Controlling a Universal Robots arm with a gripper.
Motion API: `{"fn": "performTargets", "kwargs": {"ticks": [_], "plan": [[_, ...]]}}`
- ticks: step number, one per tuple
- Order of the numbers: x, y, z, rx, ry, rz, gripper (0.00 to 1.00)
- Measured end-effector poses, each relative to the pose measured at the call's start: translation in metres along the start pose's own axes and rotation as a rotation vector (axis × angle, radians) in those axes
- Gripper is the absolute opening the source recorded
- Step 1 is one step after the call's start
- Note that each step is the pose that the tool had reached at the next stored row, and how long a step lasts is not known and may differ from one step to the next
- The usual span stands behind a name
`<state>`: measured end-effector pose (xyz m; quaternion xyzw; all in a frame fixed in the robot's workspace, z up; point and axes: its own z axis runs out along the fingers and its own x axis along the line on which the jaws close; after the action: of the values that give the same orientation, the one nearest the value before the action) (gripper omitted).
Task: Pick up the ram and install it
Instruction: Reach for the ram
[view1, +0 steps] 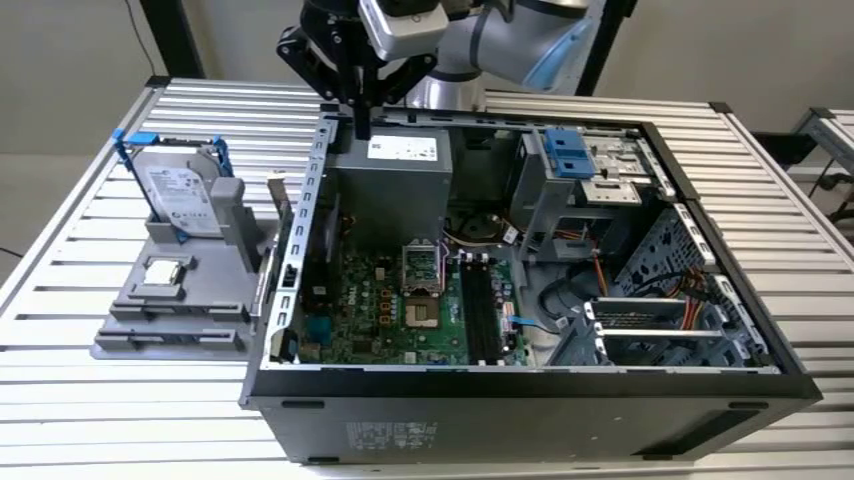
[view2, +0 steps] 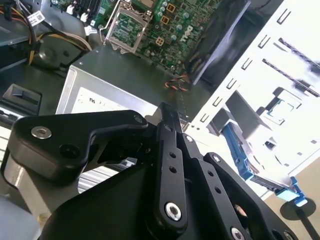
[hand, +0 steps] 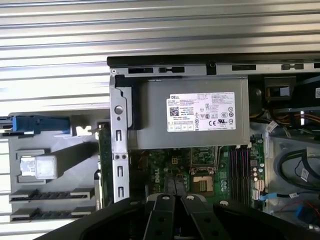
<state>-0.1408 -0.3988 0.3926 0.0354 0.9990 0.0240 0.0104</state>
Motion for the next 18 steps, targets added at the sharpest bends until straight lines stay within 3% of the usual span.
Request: {"fn": "performTargets", "kwargs": {"ticks": [18], "plan": [[0.0295,-0.0021,-0.0007,-0.0003,0.0008,-0.017,0.0]]}}
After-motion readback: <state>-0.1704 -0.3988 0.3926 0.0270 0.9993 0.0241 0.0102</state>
